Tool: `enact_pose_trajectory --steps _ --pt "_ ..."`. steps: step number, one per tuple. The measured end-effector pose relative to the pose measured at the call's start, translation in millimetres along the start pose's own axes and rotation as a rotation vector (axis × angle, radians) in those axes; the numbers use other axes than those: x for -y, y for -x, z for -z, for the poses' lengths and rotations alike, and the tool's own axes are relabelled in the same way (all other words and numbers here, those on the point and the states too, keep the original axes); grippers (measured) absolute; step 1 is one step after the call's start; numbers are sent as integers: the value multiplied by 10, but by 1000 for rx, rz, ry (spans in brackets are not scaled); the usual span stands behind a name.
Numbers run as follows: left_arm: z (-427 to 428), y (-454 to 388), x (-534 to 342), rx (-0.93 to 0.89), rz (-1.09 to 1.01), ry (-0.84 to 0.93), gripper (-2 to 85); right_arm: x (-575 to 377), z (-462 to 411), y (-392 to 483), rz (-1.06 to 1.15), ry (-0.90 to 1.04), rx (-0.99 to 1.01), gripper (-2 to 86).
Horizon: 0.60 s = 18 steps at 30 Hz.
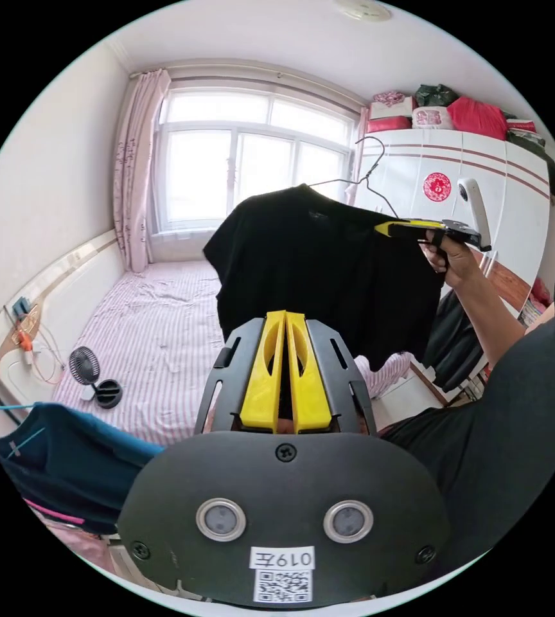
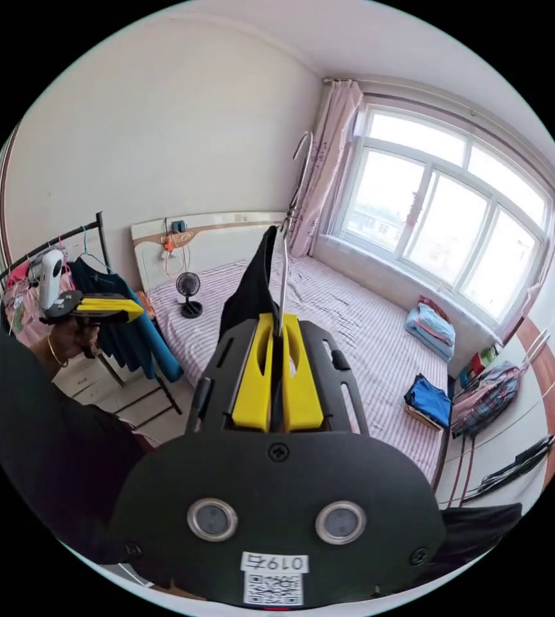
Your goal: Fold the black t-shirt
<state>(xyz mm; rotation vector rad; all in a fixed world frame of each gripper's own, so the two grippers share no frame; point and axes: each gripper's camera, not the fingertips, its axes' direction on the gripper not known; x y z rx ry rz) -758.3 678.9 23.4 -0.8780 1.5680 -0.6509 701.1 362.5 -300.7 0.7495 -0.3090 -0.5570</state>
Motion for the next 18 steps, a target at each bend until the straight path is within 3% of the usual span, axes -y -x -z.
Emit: enact_pose_trajectory --steps 6,11,18 --pt "-972 -1243 957 -85 -242 30 40 -909 -163 -1202 -287 -88 114 -9" --pt "-1376 -2148 1589 -225 -319 -43 90 -1589 -446 -2045 -512 -213 138 -9" --pt "-1928 -3167 2678 -233 -465 97 170 -2109 -934 -2529 -596 -249 105 -9"
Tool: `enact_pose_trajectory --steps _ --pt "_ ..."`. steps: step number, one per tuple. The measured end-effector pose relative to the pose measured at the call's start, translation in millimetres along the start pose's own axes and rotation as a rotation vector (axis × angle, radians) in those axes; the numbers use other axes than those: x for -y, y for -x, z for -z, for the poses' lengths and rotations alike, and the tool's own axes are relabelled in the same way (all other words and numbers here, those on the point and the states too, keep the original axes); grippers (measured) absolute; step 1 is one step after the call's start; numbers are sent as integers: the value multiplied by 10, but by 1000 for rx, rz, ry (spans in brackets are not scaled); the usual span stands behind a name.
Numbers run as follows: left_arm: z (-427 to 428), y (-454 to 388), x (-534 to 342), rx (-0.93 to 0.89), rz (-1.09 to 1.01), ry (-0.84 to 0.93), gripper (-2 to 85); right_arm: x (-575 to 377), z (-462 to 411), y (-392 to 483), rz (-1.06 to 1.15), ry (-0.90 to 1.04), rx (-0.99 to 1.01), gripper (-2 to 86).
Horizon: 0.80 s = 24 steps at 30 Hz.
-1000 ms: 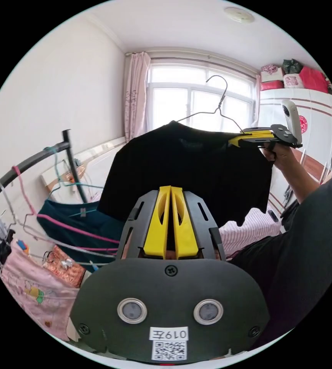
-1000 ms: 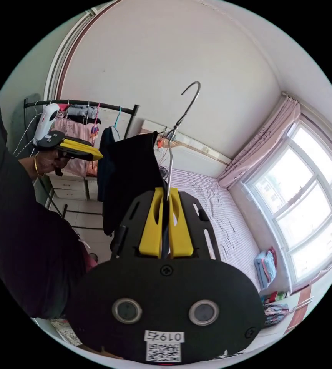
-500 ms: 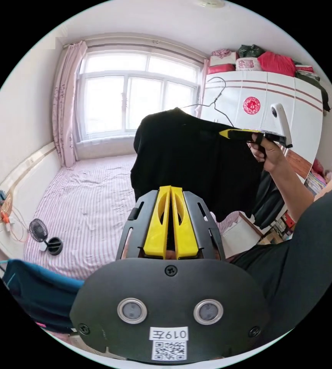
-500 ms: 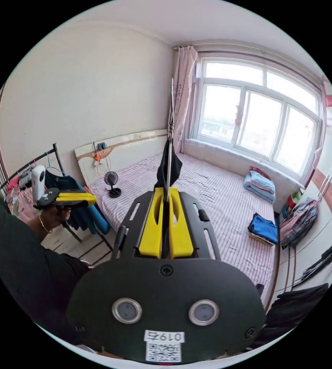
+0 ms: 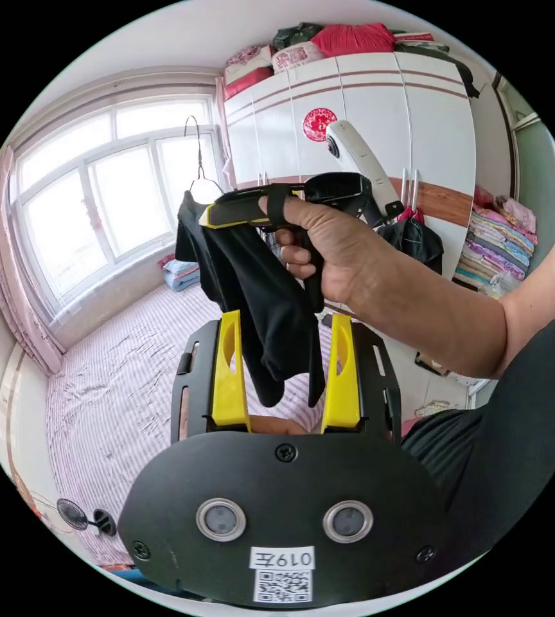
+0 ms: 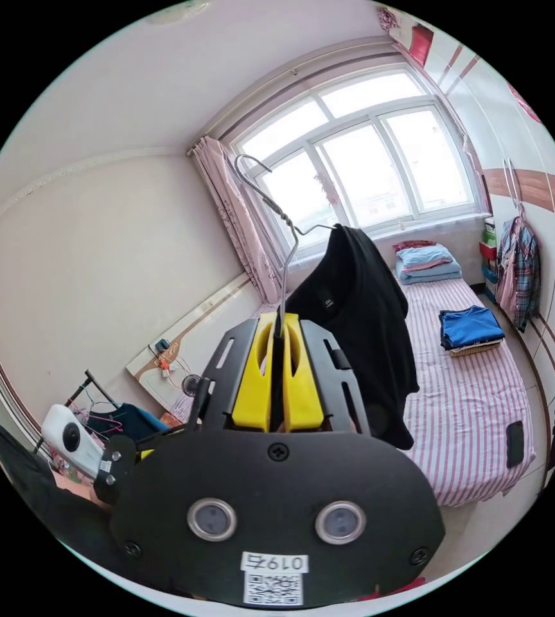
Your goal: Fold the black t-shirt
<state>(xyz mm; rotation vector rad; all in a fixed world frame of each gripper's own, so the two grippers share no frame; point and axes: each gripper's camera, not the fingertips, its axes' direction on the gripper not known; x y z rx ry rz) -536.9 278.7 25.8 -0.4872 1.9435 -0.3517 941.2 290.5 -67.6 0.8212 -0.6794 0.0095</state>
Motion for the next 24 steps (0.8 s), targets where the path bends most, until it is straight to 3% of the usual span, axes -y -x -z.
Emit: enact_pose_trajectory --steps 8,12,14,24 --pt "-406 188 928 91 -37 103 143 -241 -671 -655 -28 30 -58 -9" --pt "-461 715 1234 -282 76 54 117 -325 -1003 -798 -25 29 -112 -8" --pt "-424 980 1386 -368 147 -9 113 -369 -1228 -895 -45 16 -140 -9" --pt "-566 1401 2627 -226 -47 109 120 -575 -2088 -673 66 -53 -292 -9"
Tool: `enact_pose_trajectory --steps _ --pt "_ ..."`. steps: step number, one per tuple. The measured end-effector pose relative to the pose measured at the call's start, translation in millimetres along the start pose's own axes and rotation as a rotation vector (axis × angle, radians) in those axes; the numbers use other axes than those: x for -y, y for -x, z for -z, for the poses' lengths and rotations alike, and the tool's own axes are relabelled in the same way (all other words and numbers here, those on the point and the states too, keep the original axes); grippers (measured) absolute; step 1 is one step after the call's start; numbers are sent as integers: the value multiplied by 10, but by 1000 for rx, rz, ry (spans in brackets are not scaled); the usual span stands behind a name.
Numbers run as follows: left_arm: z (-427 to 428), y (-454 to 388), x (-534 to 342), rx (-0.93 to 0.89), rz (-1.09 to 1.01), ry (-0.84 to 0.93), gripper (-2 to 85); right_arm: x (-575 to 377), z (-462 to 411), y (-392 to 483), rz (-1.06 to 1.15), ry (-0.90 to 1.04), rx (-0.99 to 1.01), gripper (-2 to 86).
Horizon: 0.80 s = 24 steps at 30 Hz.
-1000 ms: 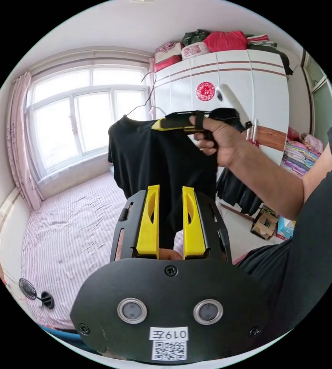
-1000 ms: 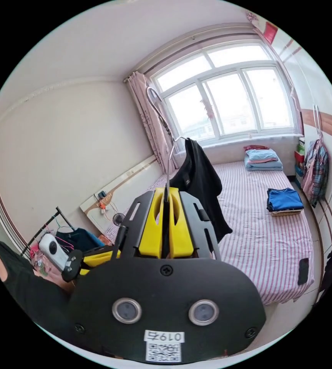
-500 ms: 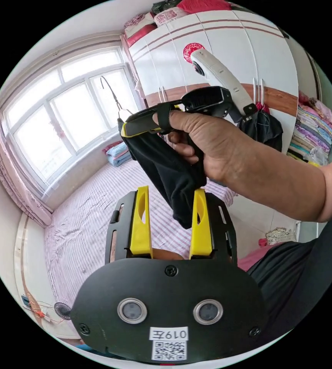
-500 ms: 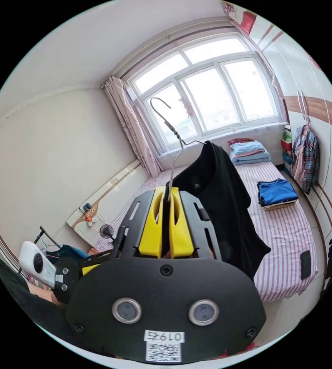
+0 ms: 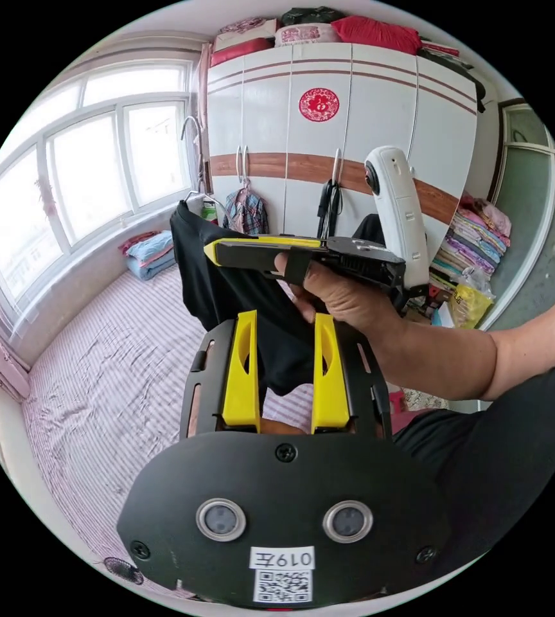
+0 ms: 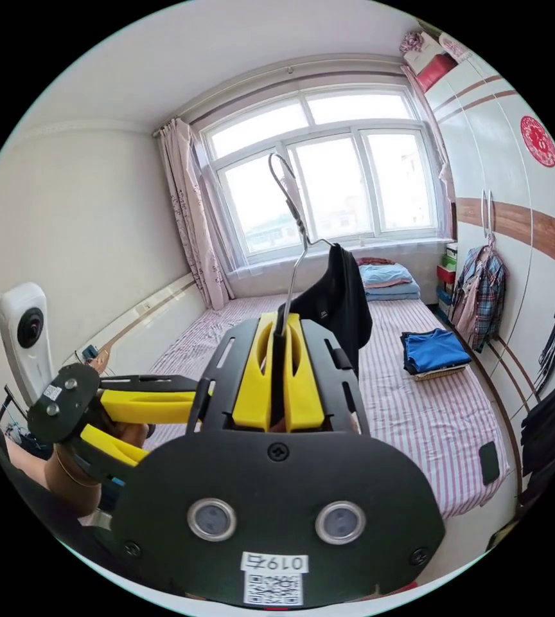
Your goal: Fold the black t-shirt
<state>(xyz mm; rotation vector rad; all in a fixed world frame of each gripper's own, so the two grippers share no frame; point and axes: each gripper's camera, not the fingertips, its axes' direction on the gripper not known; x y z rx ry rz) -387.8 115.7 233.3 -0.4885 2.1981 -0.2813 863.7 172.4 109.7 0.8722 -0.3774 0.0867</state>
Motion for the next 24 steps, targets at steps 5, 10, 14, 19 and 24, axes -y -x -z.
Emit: enact_pose_trajectory --steps 5,10,14,19,24 --pt "-63 154 428 29 -8 102 129 -273 -312 -65 -120 -72 80 -9" --pt "-38 146 698 26 6 128 114 -407 -542 0 -96 -83 53 -9" --pt "42 10 956 107 -15 161 89 -450 -738 25 -57 -63 39 -9" --pt "150 -29 1231 97 23 169 73 -437 -940 -63 -58 -22 90 -9" --pt "252 -176 1572 163 47 196 68 -391 -1099 -80 -5 10 81 -9"
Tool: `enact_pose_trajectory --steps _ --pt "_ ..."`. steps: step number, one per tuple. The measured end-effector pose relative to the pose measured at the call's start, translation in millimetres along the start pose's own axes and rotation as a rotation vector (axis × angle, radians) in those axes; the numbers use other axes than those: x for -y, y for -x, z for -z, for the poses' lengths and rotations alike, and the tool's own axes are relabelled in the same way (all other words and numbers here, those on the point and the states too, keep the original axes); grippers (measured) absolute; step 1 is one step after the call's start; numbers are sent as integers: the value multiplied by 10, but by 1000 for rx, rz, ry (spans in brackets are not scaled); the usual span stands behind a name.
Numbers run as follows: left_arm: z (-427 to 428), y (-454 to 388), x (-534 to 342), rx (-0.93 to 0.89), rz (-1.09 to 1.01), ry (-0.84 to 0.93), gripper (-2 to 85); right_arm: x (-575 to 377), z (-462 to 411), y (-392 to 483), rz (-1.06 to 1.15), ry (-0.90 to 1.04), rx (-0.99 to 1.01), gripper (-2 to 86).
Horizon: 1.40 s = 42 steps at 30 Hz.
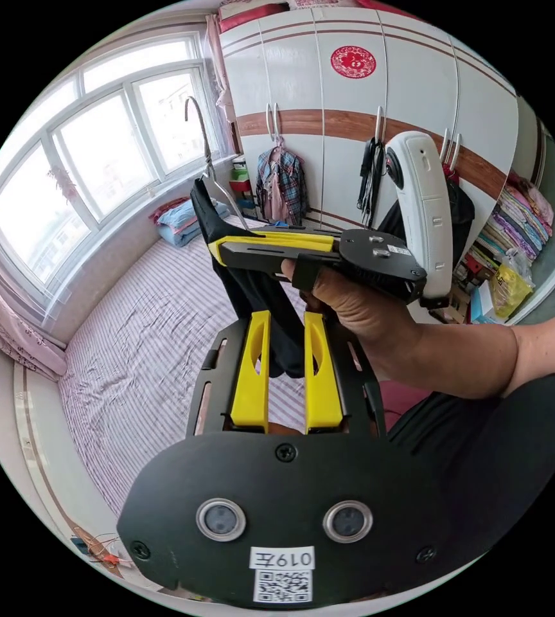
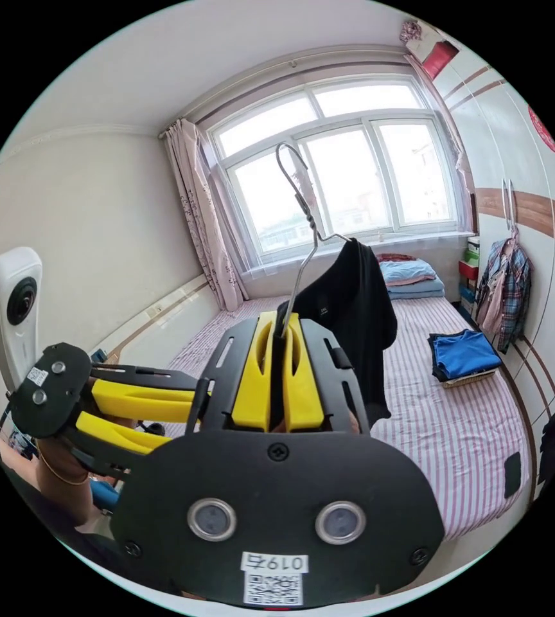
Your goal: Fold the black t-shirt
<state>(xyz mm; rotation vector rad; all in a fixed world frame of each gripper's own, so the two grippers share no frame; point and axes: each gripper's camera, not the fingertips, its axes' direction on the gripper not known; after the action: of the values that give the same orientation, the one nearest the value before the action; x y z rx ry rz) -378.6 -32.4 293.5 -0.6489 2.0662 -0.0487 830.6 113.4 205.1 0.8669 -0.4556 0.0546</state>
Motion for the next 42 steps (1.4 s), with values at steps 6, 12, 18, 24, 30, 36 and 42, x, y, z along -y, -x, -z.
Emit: enact_pose_trajectory --steps 6,12,18,24,30,36,42 --pt "141 -197 322 134 72 11 56 53 -162 -93 0 17 -12 -9" --pt "160 -253 570 138 129 -44 22 131 -222 -174 -6 -1 64 -8" --pt "453 -207 691 156 160 -149 8 258 -212 -202 -31 -43 66 1" --pt "902 -181 778 238 70 -235 3 452 -200 -163 63 -26 143 90" --pt "1209 -40 862 263 -16 -214 3 446 -89 -195 261 23 216 109" --pt "1452 174 838 275 -99 -108 3 96 51 -481 373 78 160 68" --pt "2063 356 769 209 -206 -152 4 -14 -305 -448 607 90 -115 106"
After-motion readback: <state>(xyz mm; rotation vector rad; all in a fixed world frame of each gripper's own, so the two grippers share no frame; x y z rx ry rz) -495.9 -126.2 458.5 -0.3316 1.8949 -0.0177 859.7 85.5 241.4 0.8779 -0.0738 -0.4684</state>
